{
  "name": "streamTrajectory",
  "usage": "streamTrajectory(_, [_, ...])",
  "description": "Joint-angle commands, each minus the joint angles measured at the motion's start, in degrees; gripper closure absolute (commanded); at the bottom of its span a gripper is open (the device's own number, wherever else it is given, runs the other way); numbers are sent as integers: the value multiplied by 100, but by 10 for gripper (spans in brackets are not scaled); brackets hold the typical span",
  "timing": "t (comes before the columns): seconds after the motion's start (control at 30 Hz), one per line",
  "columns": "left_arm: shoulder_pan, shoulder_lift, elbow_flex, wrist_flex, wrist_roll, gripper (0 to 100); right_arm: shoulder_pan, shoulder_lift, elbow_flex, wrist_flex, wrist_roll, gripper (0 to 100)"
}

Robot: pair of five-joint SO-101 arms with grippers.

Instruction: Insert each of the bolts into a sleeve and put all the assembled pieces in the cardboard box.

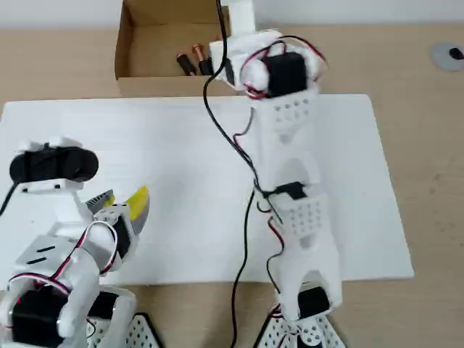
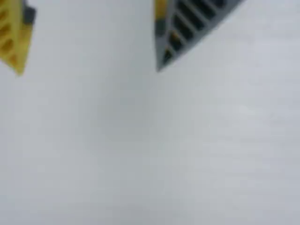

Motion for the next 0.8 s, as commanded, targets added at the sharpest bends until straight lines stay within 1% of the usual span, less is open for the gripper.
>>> streamTrajectory(0.0, [-176,-602,703,-360,-62,838,479,-1182,-22,220,-53,989])
streamTrajectory(0.1, [-158,-1156,1108,-501,-316,896,708,-2123,919,229,-53,989])
streamTrajectory(0.17, [-185,-1490,1310,-607,-554,917,787,-3055,2079,229,-53,989])
streamTrajectory(0.3, [-193,-2044,1679,-571,-1029,943,760,-5508,5684,202,-44,989])
streamTrajectory(0.37, [-193,-2079,1749,-571,-1257,962,769,-6730,7512,123,-44,989])
streamTrajectory(0.43, [-193,-2053,1820,-571,-1442,981,910,-7829,9077,-316,-35,989])
streamTrajectory(0.53, [-193,-2044,2022,-571,-1600,992,1490,-9349,10870,-1327,-9,989])
streamTrajectory(0.6, [-193,-2044,2207,-571,-1600,991,1719,-10299,12163,-1952,0,989])
streamTrajectory(0.7, [-193,-2044,2470,-571,-1582,991,1807,-11697,14079,-2514,0,989])
streamTrajectory(0.77, [-193,-2044,2681,-571,-1327,991,1815,-12620,15116,-2919,0,989])
